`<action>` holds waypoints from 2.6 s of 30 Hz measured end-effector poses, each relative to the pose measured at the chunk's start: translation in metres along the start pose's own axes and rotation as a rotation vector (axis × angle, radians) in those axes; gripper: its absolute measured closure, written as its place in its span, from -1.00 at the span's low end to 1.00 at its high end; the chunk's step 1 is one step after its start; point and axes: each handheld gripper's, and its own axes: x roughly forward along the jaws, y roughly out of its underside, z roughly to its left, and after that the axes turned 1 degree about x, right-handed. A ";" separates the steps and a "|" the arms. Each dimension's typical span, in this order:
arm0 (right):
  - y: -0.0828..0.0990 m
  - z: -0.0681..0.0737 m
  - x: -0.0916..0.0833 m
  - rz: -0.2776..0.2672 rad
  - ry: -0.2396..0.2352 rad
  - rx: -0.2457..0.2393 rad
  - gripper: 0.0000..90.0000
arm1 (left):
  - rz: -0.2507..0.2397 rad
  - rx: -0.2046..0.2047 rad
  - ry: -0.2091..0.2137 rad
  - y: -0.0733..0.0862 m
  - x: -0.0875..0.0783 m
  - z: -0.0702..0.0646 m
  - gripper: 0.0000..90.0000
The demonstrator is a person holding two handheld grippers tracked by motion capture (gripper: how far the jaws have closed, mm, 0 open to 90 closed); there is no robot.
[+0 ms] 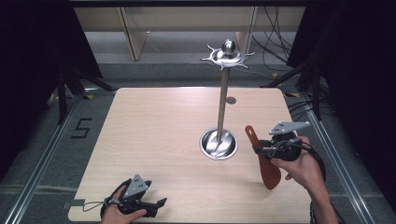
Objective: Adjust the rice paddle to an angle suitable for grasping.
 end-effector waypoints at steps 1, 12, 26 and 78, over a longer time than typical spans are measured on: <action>-0.002 0.000 -0.003 -0.039 -0.003 0.007 0.49 | -0.005 -0.001 -0.007 0.000 0.000 0.000 -0.65; -0.024 0.002 -0.033 -0.245 0.005 -0.024 0.49 | -0.006 0.004 -0.006 0.000 0.001 0.000 -0.65; -0.055 0.009 -0.059 -0.391 0.022 -0.055 0.49 | -0.008 -0.003 -0.005 0.001 0.001 -0.001 -0.65; -0.122 0.007 -0.044 -0.488 -0.012 -0.071 0.48 | -0.015 -0.006 -0.001 0.000 0.002 -0.002 -0.65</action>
